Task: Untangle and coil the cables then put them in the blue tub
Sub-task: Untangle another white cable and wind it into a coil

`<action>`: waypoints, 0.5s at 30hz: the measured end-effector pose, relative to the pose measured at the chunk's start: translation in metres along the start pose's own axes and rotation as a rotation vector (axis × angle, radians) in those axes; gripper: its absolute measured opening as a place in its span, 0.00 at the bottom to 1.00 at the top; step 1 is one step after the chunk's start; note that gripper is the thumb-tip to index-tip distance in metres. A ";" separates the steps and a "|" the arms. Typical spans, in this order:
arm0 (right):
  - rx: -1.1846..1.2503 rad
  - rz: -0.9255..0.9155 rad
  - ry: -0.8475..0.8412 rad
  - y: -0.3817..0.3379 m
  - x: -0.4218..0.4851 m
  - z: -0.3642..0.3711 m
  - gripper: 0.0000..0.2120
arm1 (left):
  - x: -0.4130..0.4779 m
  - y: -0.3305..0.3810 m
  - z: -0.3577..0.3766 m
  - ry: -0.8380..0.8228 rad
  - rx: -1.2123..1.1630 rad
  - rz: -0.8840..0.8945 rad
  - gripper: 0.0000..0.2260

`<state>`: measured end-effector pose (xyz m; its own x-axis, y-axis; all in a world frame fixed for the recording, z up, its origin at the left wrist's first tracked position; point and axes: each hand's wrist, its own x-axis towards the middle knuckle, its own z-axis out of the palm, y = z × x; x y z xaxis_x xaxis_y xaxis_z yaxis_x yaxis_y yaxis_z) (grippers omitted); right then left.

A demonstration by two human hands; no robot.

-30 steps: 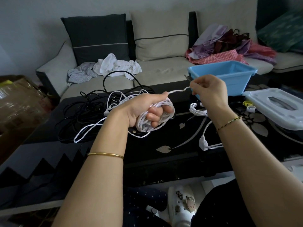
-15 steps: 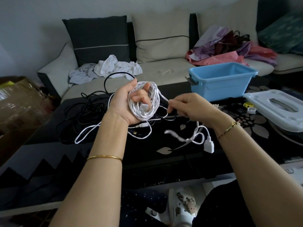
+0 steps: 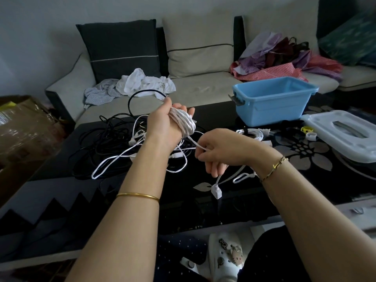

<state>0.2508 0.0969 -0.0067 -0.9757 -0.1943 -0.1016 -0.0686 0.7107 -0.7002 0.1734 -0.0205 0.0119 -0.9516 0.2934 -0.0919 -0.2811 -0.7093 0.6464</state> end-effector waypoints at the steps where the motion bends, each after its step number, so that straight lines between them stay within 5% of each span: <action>1: -0.017 -0.002 0.006 0.000 0.000 0.000 0.07 | 0.000 -0.004 0.002 0.031 0.063 0.047 0.14; 8: -0.260 -0.037 0.248 -0.002 -0.011 -0.013 0.06 | 0.013 -0.012 -0.011 0.112 0.985 0.604 0.06; 12: -0.306 0.026 0.461 0.002 -0.004 -0.015 0.04 | 0.011 -0.022 -0.008 -0.112 1.444 0.625 0.10; 15: -0.403 0.083 0.553 0.006 0.000 -0.012 0.02 | -0.002 -0.026 0.002 -0.281 1.599 0.470 0.08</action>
<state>0.2478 0.1092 -0.0020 -0.9364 0.1694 0.3073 0.0434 0.9250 -0.3774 0.1831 -0.0014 -0.0036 -0.8104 0.4827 0.3321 0.5659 0.4981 0.6569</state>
